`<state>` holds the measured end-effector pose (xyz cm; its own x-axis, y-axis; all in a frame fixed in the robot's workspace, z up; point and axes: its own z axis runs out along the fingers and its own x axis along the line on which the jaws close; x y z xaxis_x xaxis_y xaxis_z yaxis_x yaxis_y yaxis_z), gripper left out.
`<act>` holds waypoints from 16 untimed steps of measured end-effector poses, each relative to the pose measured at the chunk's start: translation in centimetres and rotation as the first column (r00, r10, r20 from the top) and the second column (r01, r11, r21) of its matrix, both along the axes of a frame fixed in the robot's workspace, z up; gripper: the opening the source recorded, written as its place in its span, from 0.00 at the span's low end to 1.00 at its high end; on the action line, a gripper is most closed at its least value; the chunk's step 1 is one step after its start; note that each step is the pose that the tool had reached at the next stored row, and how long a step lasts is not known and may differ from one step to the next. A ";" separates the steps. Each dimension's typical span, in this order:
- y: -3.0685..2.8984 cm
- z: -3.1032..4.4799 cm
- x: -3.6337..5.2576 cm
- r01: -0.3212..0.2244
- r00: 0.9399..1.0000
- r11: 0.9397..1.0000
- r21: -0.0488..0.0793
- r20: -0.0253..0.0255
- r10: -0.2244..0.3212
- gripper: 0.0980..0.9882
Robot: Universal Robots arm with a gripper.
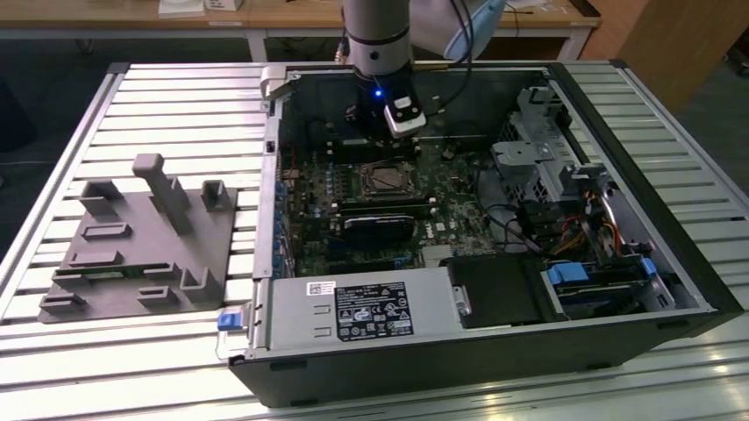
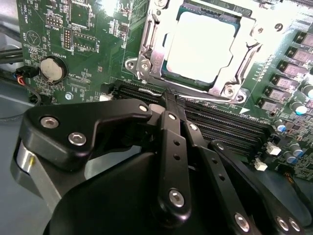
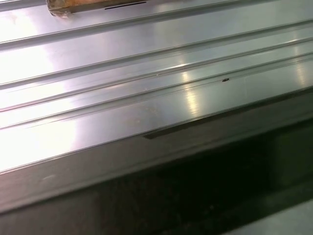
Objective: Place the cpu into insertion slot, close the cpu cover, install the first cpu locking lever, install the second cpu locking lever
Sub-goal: 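Install the first cpu locking lever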
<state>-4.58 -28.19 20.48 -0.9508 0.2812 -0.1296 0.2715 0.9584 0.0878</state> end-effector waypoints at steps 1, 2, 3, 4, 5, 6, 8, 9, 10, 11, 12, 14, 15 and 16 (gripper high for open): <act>0.00 -0.04 0.00 0.000 1.000 1.000 0.000 0.001 0.000 0.01; 0.00 -0.07 0.00 0.000 1.000 1.000 0.000 0.001 0.000 0.01; 0.00 -0.11 0.00 0.000 1.000 1.000 0.000 0.002 0.000 0.01; 0.00 -0.14 0.00 0.000 1.000 1.000 0.000 0.002 0.000 0.01; 0.00 -0.19 0.00 0.000 1.000 1.000 0.000 0.003 0.000 0.01; 0.00 -0.24 0.00 0.000 1.000 1.000 0.000 0.004 0.000 0.01; -0.01 -0.38 0.00 0.000 1.000 1.000 0.000 0.006 0.000 0.01; -0.01 -0.44 0.00 0.000 1.000 1.000 0.000 0.006 0.000 0.01; -0.01 -0.51 0.00 0.000 1.000 1.000 0.000 0.007 0.000 0.01; -0.01 -0.56 0.00 0.000 1.000 1.000 0.000 0.008 0.000 0.01; -0.01 -0.62 0.00 0.000 1.000 1.000 0.000 0.008 0.000 0.01; -0.04 -0.71 -0.01 0.000 1.000 1.000 0.000 0.010 0.000 0.01; -0.05 -0.75 -0.01 0.000 1.000 1.000 0.000 0.010 0.000 0.01; -0.07 -0.78 -0.01 0.000 1.000 1.000 -0.001 0.010 0.000 0.01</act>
